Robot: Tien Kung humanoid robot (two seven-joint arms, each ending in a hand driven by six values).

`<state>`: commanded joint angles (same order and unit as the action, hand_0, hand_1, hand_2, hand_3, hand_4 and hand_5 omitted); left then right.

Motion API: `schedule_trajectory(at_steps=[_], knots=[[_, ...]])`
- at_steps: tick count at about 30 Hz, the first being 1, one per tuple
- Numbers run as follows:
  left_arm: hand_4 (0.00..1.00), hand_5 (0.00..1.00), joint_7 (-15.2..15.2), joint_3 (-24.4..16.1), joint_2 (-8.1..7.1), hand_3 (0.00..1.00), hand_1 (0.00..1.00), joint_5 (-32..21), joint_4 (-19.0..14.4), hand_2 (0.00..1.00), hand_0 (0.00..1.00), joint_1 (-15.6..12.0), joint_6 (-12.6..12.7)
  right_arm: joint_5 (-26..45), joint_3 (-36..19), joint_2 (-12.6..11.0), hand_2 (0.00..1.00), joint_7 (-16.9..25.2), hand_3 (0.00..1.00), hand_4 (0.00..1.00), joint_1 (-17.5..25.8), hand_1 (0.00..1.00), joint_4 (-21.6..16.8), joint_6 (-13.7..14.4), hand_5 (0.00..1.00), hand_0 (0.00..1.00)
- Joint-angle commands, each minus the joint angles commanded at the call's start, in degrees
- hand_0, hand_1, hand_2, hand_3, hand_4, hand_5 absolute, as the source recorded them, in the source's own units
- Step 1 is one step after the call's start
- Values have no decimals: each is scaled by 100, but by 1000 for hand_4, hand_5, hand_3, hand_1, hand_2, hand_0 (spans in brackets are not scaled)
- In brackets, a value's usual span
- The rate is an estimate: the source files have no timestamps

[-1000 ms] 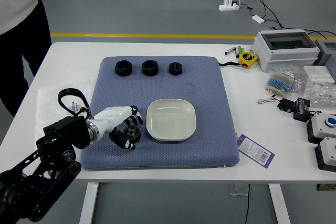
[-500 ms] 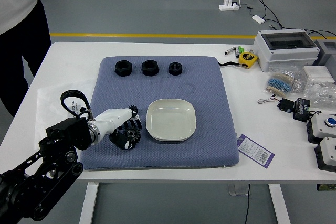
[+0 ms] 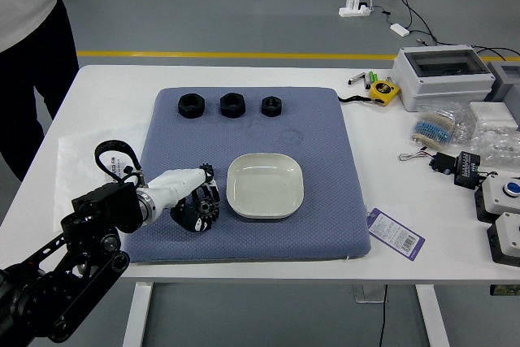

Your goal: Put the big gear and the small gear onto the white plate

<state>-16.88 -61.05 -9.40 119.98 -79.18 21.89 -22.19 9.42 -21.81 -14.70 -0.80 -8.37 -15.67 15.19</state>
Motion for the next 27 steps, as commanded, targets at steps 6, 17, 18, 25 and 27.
schedule_trajectory(at_steps=[6,17,18,25,27], knots=[[658,2,-25,-163,-49,503,408,27,-128,456,317,19,-47,50,23,-1,730,11,575,835,-1,657,2,-6,679,652],[675,2,-69,-552,-121,510,407,10,-419,456,317,107,-95,74,33,-2,730,9,576,836,-19,657,3,-12,680,652],[675,2,-71,-584,-116,510,407,-20,-461,456,317,130,-91,65,30,-2,730,7,576,836,-22,657,4,-13,680,652],[671,2,-51,-458,40,510,407,-436,-398,456,317,387,-60,12,4,2,730,-8,576,836,-36,657,6,-9,680,652],[671,2,-11,-351,121,510,407,-494,-316,456,317,471,-16,0,-6,4,730,-13,576,836,-42,657,6,-4,680,652]])
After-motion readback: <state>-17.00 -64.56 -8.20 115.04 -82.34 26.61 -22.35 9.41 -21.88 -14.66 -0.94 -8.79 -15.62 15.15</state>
